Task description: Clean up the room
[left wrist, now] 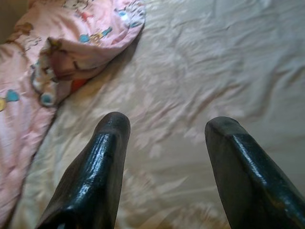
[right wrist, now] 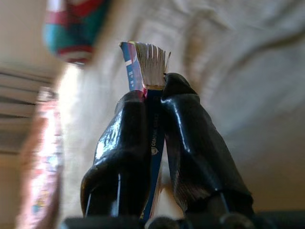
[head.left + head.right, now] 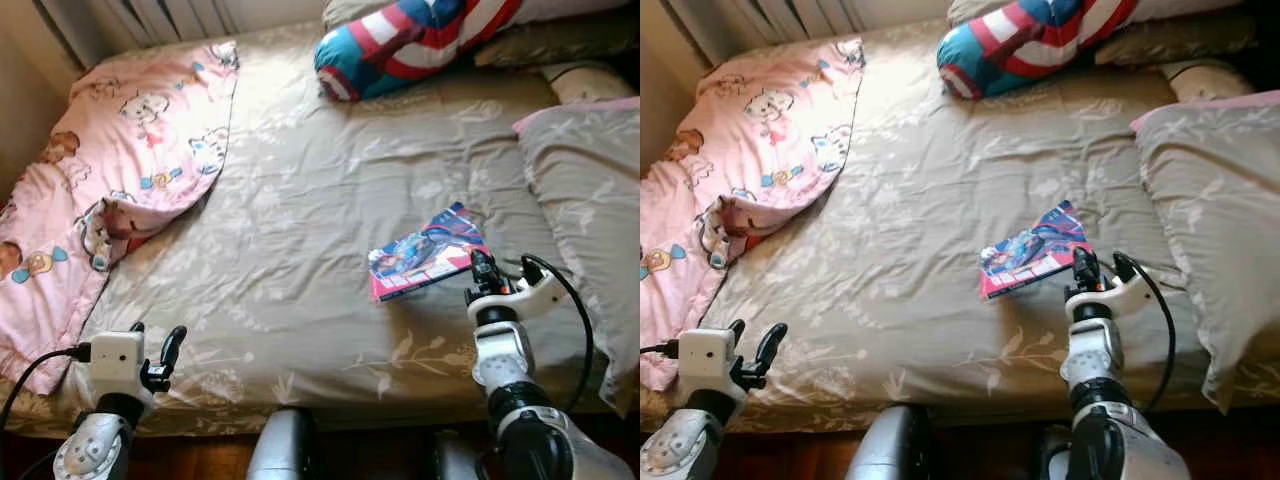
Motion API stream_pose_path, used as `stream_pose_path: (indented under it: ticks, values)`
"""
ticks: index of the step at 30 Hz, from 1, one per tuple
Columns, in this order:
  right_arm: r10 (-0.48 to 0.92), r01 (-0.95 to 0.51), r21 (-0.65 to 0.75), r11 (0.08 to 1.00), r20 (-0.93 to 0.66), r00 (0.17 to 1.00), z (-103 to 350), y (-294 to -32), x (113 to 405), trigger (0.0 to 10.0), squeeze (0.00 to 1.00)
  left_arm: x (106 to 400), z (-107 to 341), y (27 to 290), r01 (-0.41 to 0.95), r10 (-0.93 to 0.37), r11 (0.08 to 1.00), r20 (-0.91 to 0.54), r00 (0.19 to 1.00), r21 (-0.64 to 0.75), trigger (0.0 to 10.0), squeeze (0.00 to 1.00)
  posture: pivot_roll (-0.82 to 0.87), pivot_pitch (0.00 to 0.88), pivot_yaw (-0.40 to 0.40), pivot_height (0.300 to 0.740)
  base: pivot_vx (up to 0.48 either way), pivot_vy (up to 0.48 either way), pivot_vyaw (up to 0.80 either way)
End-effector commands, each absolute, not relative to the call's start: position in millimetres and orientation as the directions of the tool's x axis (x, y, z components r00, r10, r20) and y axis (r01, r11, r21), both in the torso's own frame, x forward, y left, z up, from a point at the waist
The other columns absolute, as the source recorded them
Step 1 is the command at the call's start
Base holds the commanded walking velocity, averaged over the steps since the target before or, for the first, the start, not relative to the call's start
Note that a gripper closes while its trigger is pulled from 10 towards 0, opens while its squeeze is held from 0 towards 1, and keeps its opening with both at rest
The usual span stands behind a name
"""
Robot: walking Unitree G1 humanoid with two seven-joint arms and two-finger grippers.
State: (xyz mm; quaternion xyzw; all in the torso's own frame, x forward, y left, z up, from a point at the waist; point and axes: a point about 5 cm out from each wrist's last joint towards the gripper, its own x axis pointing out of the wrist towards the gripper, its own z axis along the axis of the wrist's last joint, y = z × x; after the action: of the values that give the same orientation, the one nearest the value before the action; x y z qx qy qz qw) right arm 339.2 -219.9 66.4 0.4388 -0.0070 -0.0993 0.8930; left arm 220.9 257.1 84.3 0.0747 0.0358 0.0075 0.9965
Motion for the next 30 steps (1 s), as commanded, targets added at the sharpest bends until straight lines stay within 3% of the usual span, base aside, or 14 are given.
stream_pose_path:
  ticks: [1, 3, 12, 17, 27, 30]
  values:
    - [-0.215, 0.276, 0.766, 0.58, -0.183, 0.959, 46, -220, 326, 10.0, 0.0, 214, 85, 266, -0.025, 0.04, 0.987, -0.095, 0.995, 0.157, 10.0, 0.0, 0.19, 0.275, 0.178, 0.646, 0.0, 0.0, 0.0]
    - [-0.266, 0.409, 0.728, 0.551, -0.311, 0.912, 23, -229, 308, 10.0, 0.0, 207, 86, 266, -0.011, 0.031, 0.985, -0.111, 0.993, 0.171, 10.0, 0.0, 0.22, 0.286, 0.184, 0.646, 0.0, 0.0, 0.0]
    - [-0.316, 0.534, 0.676, 0.507, -0.431, 0.845, 3, -236, 289, 10.0, 0.0, 186, 91, 271, -0.01, 0.04, 0.981, -0.154, 0.987, 0.193, 10.0, 0.0, 0.25, 0.328, 0.203, 0.646, 0.0, 0.0, 0.0]
    - [-0.33, 0.542, 0.691, 0.478, -0.43, 0.84, 3, -236, 289, 10.0, 0.0, 182, 92, 270, -0.004, 0.037, 0.98, -0.165, 0.986, 0.199, 10.0, 0.0, 0.26, 0.328, 0.207, 0.646, 0.0, 0.0, 0.0]
    - [-0.412, 0.528, 0.814, 0.242, -0.406, 0.816, 5, -236, 290, 10.0, 0.0, 178, 96, 270, 0.007, 0.032, 0.976, -0.176, 0.984, 0.22, 10.0, 0.0, 0.28, 0.329, 0.211, 0.646, 0.0, 0.0, 0.0]
    - [-0.417, 0.522, 0.822, 0.226, -0.403, 0.815, 5, -236, 290, 10.0, 0.0, 178, 97, 271, 0.006, 0.034, 0.975, -0.176, 0.984, 0.223, 10.0, 0.0, 0.28, 0.326, 0.212, 0.646, 0.0, 0.0, 0.0]
